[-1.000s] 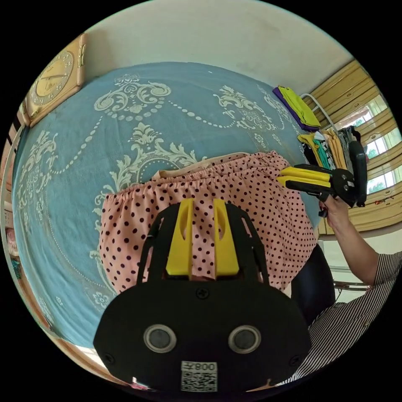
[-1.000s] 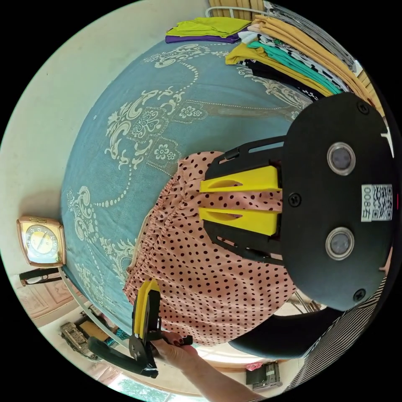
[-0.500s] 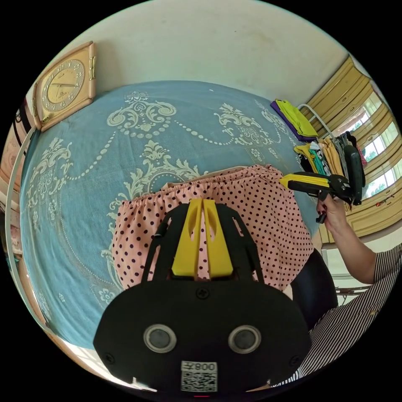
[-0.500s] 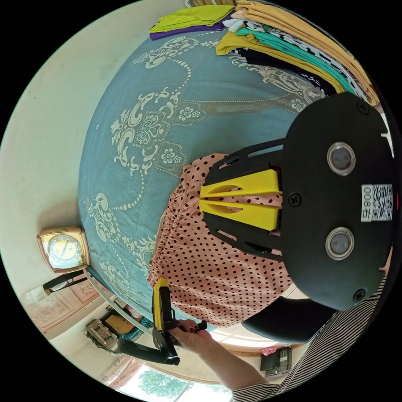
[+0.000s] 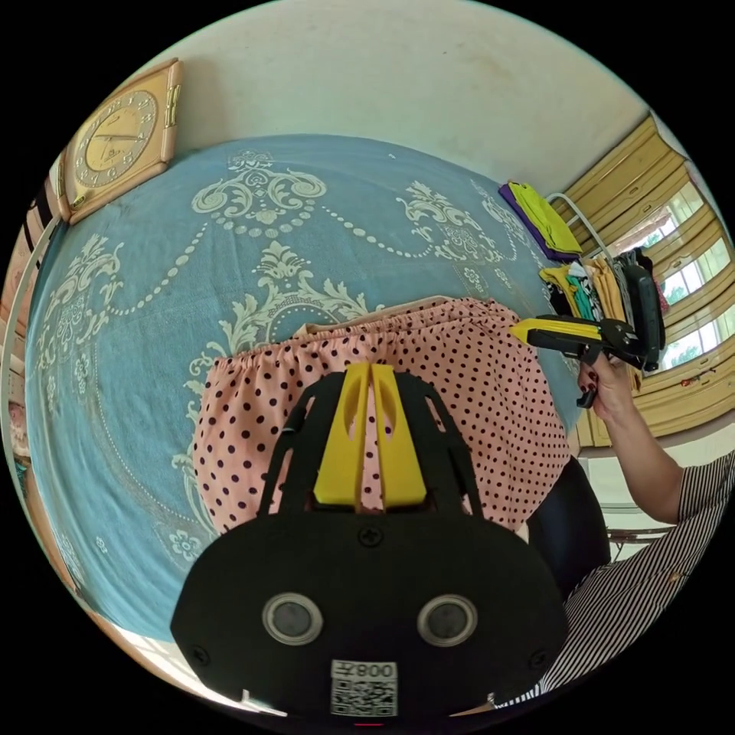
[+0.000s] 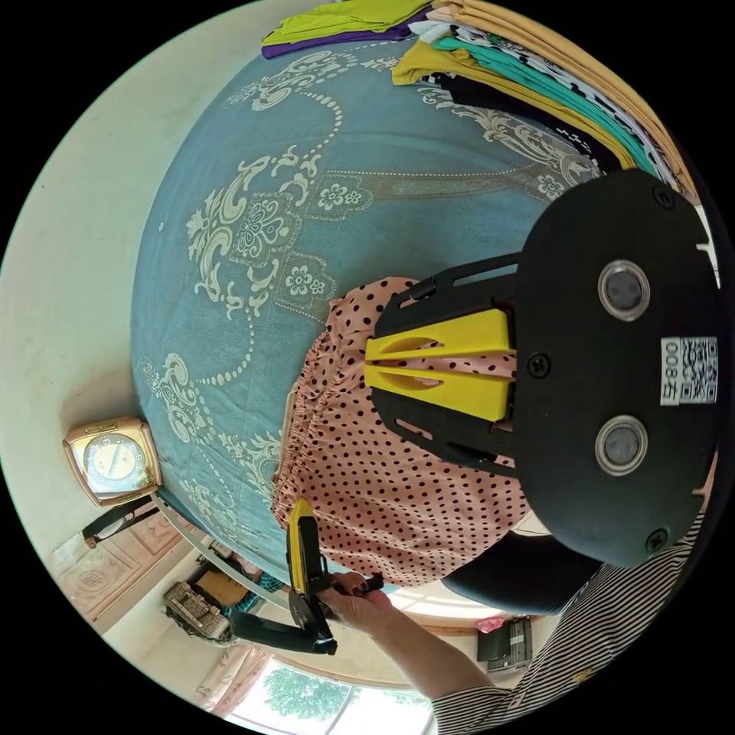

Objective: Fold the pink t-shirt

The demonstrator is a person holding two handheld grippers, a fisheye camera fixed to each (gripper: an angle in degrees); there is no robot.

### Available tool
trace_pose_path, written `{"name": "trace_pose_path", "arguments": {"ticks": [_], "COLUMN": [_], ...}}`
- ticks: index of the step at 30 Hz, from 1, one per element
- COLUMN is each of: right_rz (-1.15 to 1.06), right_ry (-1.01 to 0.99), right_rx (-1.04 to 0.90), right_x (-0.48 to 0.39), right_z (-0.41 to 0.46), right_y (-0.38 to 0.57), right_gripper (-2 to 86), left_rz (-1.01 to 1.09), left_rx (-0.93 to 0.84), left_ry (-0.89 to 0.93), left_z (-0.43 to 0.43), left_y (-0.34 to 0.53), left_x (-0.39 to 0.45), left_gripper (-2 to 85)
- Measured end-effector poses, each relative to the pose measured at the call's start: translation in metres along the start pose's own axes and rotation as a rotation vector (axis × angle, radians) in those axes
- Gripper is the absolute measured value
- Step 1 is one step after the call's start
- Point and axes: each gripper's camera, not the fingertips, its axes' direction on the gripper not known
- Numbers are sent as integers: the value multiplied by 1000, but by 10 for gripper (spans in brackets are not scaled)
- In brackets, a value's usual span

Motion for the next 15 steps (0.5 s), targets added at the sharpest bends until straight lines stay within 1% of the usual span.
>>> {"name": "trace_pose_path", "arguments": {"ticks": [10,15], "right_rz": [-3,21], "right_ry": [-7,-23], "right_rx": [18,80], "right_x": [9,18], "right_z": [-11,-26], "right_y": [6,8], "right_gripper": [4,3], "left_rz": [12,16], "left_rx": [26,71], "left_ry": [12,-1], "left_z": [-4,-14], "left_y": [-2,-5], "left_x": [-1,-4], "left_gripper": [3,3]}}
